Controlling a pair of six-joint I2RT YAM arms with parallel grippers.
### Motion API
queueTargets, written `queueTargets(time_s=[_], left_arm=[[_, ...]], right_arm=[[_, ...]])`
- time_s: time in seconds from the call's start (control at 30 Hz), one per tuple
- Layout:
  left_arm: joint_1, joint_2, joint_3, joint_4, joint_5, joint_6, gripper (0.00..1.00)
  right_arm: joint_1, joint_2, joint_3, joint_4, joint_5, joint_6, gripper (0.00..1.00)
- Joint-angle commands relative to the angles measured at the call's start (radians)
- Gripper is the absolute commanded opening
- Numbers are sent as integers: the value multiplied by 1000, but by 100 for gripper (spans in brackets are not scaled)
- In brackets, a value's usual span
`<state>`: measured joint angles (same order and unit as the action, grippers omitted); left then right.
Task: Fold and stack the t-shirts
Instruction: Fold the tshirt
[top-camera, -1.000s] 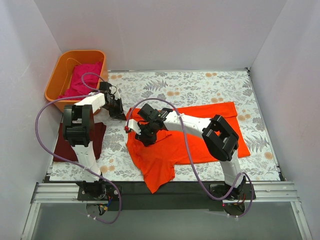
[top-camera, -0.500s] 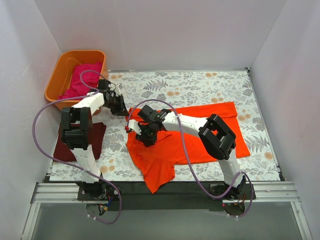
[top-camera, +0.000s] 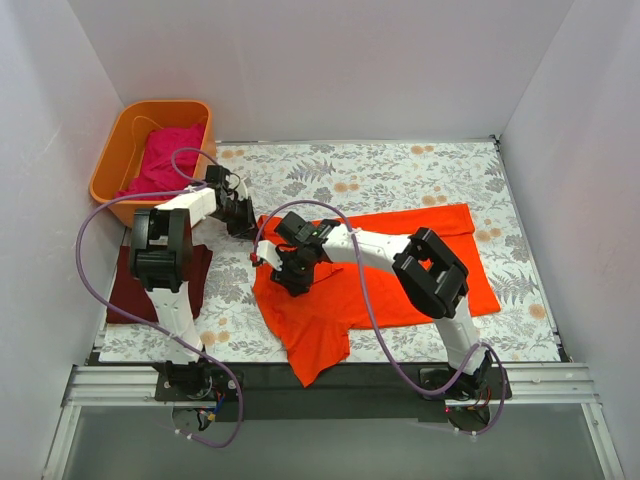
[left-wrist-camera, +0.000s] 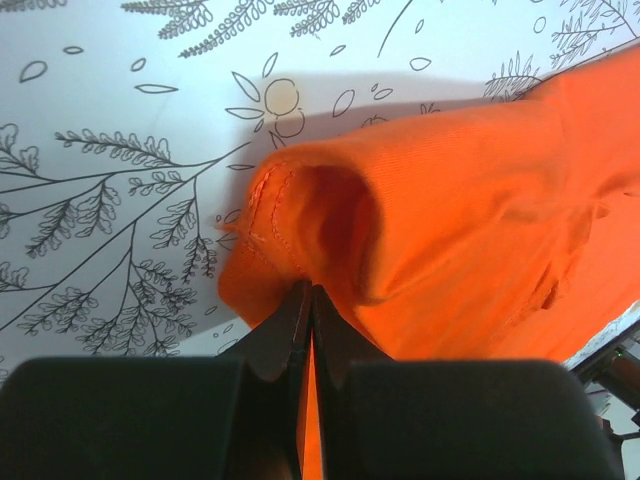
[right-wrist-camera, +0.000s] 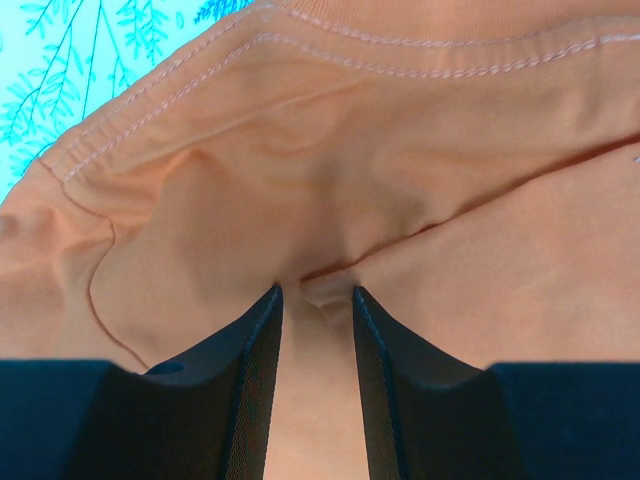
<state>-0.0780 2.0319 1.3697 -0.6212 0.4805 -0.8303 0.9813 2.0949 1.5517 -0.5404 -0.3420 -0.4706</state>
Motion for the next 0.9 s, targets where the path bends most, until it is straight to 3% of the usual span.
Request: queueTargets(time_s=[0.0, 0.17, 0.3, 0.43, 0.87], left_arm=[[1, 7, 11, -9, -77, 11, 0], [1, 33, 28, -22, -103, 10, 0], [1, 40, 31, -28, -114, 14, 0], [1, 47, 31, -34, -141, 23, 0], [17, 17, 43, -8, -235, 14, 0]], right_arm=[[-1, 25, 39, 19, 9, 15, 41], [-1, 45, 50, 20, 41, 33, 38], [-1, 44, 53, 20, 66, 35, 15], [-1, 5, 39, 17, 69, 23, 2], [-1, -139, -31, 10, -14, 13, 1]])
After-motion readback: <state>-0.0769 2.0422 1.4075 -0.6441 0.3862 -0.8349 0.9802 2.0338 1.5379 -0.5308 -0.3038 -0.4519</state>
